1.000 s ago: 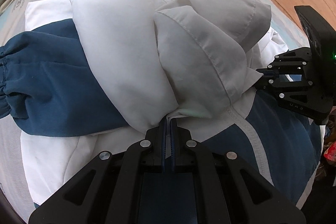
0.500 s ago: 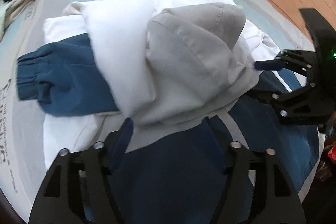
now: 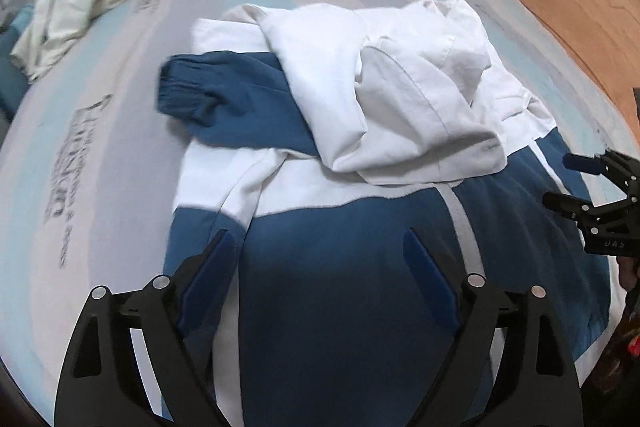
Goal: Fold large clothes
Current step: 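Move both open tools to the blue jacket hem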
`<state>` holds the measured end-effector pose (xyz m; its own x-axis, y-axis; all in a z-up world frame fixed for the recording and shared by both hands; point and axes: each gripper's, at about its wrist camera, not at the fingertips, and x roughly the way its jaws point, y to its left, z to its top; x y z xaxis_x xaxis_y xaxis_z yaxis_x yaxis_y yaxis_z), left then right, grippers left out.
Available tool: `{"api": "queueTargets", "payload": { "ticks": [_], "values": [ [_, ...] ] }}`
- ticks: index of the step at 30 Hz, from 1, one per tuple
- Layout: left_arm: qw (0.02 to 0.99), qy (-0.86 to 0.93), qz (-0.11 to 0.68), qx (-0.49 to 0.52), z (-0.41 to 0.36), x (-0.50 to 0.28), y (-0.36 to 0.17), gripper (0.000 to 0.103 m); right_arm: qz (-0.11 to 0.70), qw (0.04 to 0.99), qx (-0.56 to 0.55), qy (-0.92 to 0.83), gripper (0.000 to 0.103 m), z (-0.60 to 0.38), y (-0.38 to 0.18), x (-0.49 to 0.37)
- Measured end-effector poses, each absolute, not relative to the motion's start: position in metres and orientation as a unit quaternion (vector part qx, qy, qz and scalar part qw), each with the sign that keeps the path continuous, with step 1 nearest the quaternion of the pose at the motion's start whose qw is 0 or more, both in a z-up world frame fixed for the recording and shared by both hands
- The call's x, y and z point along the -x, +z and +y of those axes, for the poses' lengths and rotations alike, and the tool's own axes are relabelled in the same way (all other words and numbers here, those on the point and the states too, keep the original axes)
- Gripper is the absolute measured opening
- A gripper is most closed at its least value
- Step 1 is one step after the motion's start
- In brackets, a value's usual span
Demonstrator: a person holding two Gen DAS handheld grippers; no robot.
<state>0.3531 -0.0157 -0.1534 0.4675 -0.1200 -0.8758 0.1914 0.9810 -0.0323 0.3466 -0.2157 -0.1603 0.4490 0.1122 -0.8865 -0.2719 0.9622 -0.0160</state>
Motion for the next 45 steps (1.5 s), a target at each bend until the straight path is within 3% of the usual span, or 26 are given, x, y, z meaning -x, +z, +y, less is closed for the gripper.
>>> {"api": "queueTargets", "payload": {
  "ticks": [9, 29, 45],
  "values": [
    [0.856, -0.041, 0.515, 0.001, -0.013, -0.287, -0.135, 0.092, 0.504, 0.858, 0.044, 0.088, 0.094, -0.26, -0.136, -0.307],
    [0.836, -0.013, 0.549, 0.004, 0.067, -0.167, -0.16, 0.096, 0.552, 0.833, 0.035, 0.006, 0.096, -0.297, -0.163, -0.165],
    [0.813, -0.02, 0.581, 0.02, 0.095, -0.145, -0.186, 0.096, 0.581, 0.813, 0.041, 0.008, 0.096, -0.307, -0.181, -0.144]
  ]
}}
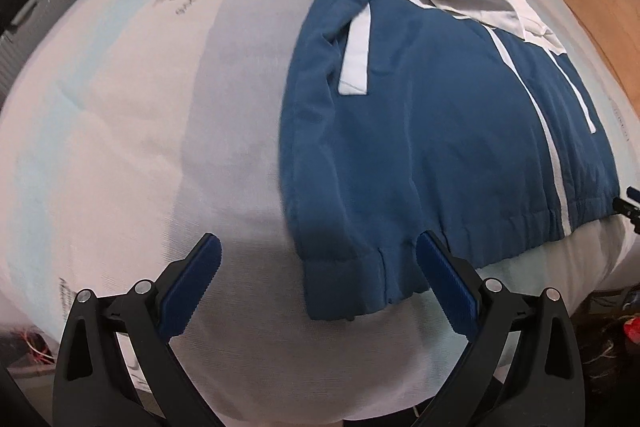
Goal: Fold large clothes
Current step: 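Move both open tools to the blue jacket hem, then close both tools on the blue hem edge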
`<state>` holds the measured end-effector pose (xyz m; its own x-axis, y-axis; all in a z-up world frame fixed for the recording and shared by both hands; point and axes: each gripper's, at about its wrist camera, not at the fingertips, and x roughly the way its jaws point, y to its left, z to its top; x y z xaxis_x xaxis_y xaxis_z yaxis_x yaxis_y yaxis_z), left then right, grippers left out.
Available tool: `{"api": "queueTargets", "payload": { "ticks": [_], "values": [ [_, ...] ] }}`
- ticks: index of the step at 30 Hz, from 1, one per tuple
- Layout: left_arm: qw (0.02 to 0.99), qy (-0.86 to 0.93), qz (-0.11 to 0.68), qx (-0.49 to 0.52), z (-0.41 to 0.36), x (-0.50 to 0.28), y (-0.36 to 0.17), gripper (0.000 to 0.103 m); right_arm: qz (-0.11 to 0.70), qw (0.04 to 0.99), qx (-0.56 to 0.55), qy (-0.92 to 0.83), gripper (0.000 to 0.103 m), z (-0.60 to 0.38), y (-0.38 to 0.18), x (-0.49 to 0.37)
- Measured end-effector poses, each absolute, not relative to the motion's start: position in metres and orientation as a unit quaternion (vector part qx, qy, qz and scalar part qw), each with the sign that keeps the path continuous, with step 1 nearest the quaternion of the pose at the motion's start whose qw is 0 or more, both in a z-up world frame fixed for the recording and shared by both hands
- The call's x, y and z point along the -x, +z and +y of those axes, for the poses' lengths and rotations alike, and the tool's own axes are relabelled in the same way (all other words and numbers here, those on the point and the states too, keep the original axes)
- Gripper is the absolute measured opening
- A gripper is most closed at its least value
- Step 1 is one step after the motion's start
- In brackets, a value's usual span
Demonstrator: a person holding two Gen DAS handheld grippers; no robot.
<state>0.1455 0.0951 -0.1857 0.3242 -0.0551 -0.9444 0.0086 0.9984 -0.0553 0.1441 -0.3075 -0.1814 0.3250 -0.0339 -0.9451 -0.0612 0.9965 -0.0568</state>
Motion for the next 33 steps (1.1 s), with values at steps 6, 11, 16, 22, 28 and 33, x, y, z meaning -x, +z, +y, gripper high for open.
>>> {"api": "queueTargets", "payload": {
  "ticks": [6, 11, 16, 22, 28, 33],
  "values": [
    [0.8, -0.035, 0.596, 0.061, 0.098, -0.144, -0.198, 0.096, 0.598, 0.801, 0.011, 0.017, 0.095, -0.323, -0.193, -0.141],
    [0.799, -0.043, 0.598, 0.047, 0.091, -0.145, -0.202, 0.096, 0.609, 0.792, -0.019, 0.043, 0.095, -0.337, -0.209, -0.142],
    [0.798, -0.051, 0.6, 0.035, 0.084, -0.146, -0.201, 0.087, 0.606, 0.79, -0.063, 0.066, 0.091, -0.346, -0.209, -0.146],
    [0.79, -0.079, 0.606, 0.039, 0.072, -0.147, -0.199, 0.072, 0.612, 0.783, -0.096, 0.065, 0.085, -0.353, -0.209, -0.149],
    [0.785, -0.08, 0.61, 0.077, 0.073, -0.154, -0.2, 0.069, 0.618, 0.778, -0.071, 0.089, 0.074, -0.335, -0.205, -0.155],
    [0.782, -0.085, 0.612, 0.084, 0.071, -0.159, -0.201, 0.069, 0.627, 0.771, -0.086, 0.065, 0.074, -0.332, -0.212, -0.152]
  ]
}}
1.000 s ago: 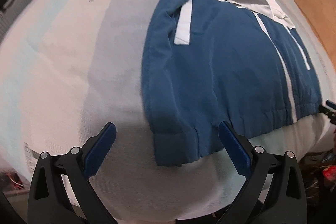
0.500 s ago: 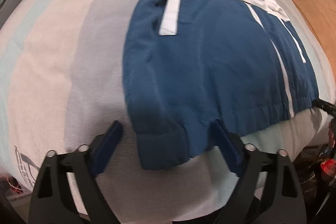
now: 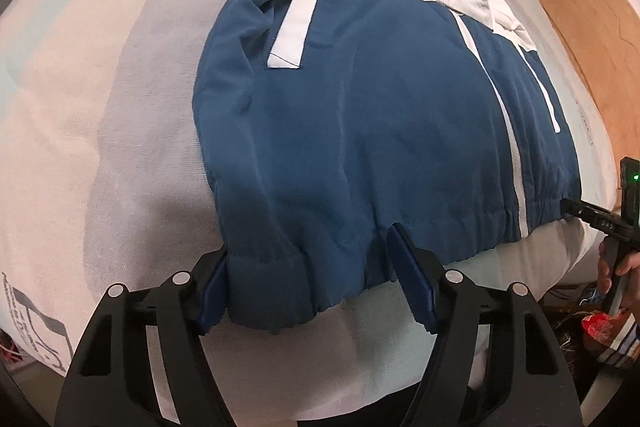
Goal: Fold large clothes
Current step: 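Close both tools on the blue hem edge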
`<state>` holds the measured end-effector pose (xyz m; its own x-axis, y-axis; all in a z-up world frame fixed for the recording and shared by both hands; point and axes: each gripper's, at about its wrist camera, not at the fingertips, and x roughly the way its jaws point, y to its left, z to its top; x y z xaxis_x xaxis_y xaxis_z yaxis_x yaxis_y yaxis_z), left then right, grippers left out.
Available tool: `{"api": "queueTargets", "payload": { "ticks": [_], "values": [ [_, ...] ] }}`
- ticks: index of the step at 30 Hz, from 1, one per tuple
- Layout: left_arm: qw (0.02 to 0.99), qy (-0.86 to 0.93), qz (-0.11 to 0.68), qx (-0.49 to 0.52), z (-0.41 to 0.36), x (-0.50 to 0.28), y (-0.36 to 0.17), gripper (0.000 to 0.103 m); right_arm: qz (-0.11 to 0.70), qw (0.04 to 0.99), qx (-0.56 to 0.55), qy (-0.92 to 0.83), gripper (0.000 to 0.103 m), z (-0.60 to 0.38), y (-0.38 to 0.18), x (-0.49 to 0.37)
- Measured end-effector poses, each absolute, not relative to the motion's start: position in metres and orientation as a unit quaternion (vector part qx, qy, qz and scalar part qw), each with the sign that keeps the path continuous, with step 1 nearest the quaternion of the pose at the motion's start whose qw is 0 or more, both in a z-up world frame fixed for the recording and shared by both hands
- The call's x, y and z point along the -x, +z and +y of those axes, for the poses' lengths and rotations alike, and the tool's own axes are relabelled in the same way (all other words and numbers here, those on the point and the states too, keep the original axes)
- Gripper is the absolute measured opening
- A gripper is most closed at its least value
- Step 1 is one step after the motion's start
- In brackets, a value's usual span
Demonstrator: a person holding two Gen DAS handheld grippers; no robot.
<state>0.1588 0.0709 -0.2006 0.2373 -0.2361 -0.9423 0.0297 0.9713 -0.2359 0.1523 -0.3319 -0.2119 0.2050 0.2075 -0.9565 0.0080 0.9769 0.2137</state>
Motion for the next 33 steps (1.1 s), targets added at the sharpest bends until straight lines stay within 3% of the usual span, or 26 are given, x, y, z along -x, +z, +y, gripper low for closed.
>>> {"api": "queueTargets", "payload": {
  "ticks": [5, 9, 11, 13, 17, 20, 23, 29, 33],
  "values": [
    [0.777, -0.086, 0.615, 0.105, 0.074, -0.161, -0.203, 0.068, 0.622, 0.777, -0.078, 0.062, 0.07, -0.323, -0.209, -0.149],
    [0.773, -0.077, 0.62, 0.115, 0.082, -0.16, -0.204, 0.046, 0.625, 0.774, -0.094, 0.045, 0.061, -0.327, -0.21, -0.152],
    [0.767, -0.077, 0.623, 0.131, 0.087, -0.16, -0.203, 0.042, 0.625, 0.773, -0.103, 0.043, 0.054, -0.33, -0.208, -0.152],
    [0.768, -0.079, 0.624, 0.119, 0.084, -0.159, -0.202, 0.038, 0.628, 0.768, -0.12, 0.042, 0.053, -0.334, -0.208, -0.152],
    [0.773, -0.091, 0.622, 0.089, 0.075, -0.158, -0.196, 0.019, 0.643, 0.755, -0.12, 0.04, 0.054, -0.335, -0.209, -0.156],
    [0.773, -0.092, 0.622, 0.084, 0.07, -0.159, -0.192, 0.013, 0.648, 0.753, -0.11, 0.039, 0.055, -0.324, -0.21, -0.163],
    [0.771, -0.091, 0.624, 0.09, 0.073, -0.16, -0.188, 0.01, 0.652, 0.748, -0.122, 0.022, 0.046, -0.325, -0.21, -0.166],
    [0.773, -0.099, 0.622, 0.078, 0.071, -0.158, -0.174, 0.009, 0.65, 0.749, -0.13, 0.018, 0.014, -0.321, -0.197, -0.171],
    [0.77, -0.107, 0.624, 0.077, 0.068, -0.16, -0.164, 0.008, 0.652, 0.748, -0.124, 0.02, 0.008, -0.311, -0.182, -0.179]
  ]
}}
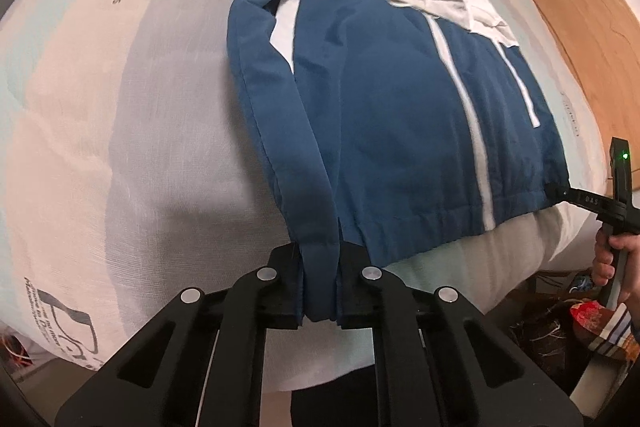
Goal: Fold large clothes
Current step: 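Close both tools on the blue hem edge, then lift the hem with both tools and fold it over toward the hood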
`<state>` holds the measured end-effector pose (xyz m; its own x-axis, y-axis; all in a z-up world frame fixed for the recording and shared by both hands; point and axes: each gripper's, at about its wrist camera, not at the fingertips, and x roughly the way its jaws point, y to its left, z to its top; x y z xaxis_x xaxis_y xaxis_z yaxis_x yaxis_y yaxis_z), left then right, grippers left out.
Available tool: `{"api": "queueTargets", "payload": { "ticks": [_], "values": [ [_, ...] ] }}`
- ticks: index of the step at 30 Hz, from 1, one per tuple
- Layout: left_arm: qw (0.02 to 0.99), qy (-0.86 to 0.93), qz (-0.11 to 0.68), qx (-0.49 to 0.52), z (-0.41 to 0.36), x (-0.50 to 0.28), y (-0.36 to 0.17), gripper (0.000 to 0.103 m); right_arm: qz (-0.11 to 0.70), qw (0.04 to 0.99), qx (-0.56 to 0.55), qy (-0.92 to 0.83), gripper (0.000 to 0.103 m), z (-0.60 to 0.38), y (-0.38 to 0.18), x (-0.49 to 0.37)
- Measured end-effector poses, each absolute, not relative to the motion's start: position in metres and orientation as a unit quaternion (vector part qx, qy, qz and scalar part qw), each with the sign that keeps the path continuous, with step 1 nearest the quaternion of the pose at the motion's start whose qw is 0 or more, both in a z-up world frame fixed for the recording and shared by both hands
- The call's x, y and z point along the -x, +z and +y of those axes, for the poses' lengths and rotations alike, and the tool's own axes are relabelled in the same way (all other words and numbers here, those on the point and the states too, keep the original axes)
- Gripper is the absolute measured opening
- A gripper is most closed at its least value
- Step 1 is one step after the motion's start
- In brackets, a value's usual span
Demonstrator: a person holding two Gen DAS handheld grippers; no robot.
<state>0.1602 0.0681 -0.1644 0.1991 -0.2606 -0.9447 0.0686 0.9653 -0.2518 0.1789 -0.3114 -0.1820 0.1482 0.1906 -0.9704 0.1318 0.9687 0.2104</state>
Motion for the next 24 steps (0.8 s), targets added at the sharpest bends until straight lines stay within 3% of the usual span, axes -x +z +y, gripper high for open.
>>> {"api": "queueTargets", "payload": {
  "ticks": [11, 24],
  "values": [
    [0.771, -0.115, 0.622, 0.068, 0.061, -0.172, -0.134, 0.007, 0.647, 0.746, -0.156, 0.021, 0.007, -0.336, -0.138, -0.184],
    [0.763, -0.06, 0.641, 0.058, 0.046, -0.204, -0.088, 0.007, 0.655, 0.734, -0.166, 0.069, 0.007, -0.368, -0.106, -0.25]
  ]
}}
